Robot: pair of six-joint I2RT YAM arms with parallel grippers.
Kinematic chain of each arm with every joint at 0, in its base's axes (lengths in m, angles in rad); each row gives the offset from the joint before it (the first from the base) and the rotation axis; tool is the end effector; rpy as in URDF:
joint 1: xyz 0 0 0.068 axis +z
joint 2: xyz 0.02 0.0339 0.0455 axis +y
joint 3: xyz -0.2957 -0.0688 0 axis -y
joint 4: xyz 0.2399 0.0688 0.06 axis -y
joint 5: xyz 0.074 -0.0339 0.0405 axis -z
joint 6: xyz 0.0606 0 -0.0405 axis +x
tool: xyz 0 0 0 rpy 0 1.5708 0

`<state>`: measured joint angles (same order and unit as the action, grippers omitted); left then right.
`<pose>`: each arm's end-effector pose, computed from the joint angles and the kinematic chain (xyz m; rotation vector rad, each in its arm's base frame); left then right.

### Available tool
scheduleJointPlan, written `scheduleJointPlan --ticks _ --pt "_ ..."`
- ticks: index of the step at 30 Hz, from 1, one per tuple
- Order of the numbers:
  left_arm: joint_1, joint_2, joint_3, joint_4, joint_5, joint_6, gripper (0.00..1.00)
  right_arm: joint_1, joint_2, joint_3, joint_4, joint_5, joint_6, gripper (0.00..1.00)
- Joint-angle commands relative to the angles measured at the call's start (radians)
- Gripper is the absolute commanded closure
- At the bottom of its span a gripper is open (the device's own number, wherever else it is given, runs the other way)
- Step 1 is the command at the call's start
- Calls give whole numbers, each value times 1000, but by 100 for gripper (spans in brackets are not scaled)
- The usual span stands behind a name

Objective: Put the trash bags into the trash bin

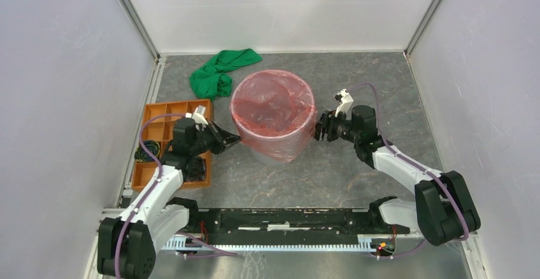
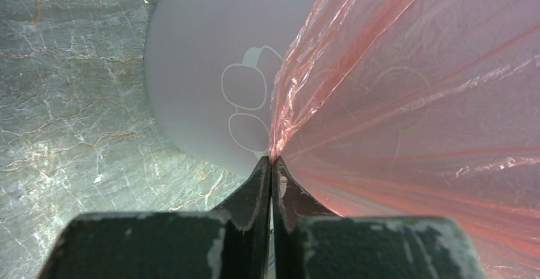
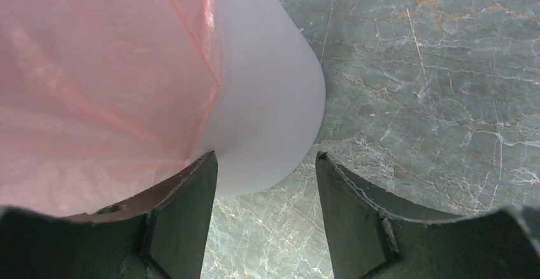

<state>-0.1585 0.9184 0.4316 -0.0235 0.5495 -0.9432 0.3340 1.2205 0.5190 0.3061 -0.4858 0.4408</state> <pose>0.1829 -0.0613 0.2279 -0.5082 2.1843 -1.2104 0.2347 0.1114 0.2331 -0.2254 2.0372 0.9729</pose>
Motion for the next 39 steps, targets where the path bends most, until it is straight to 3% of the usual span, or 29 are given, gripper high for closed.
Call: scheduleJointPlan --ticks 1,7,11,13,15,19,21,25,33,39 --pt "-1 1 8 -24 -37 42 91 7 18 39 -18 38 -54 36" --pt "0 -90 112 -262 -153 177 68 6 -78 162 -420 450 -225 33" --pt "0 -197 192 -419 -251 233 49 1 -128 259 -579 704 -302 31" --pt "0 -248 215 -455 -273 236 42 -15 -144 319 -632 736 -316 30" --pt "0 -291 235 -482 -309 239 35 -31 -169 371 -649 646 -312 26" --pt "0 -316 254 -443 -372 216 27 -34 -261 344 -507 272 -228 13" --pt "0 -291 235 -367 -319 171 27 -33 -289 287 -367 159 -154 7" --pt "0 -191 182 -202 -208 93 28 -32 -269 178 -136 3 -36 5" --pt "-1 -36 88 66 -42 19 22 -25 -125 -10 241 -144 141 7" --pt "-4 -13 -6 158 -19 -22 22 10 -51 -59 308 -123 153 9"
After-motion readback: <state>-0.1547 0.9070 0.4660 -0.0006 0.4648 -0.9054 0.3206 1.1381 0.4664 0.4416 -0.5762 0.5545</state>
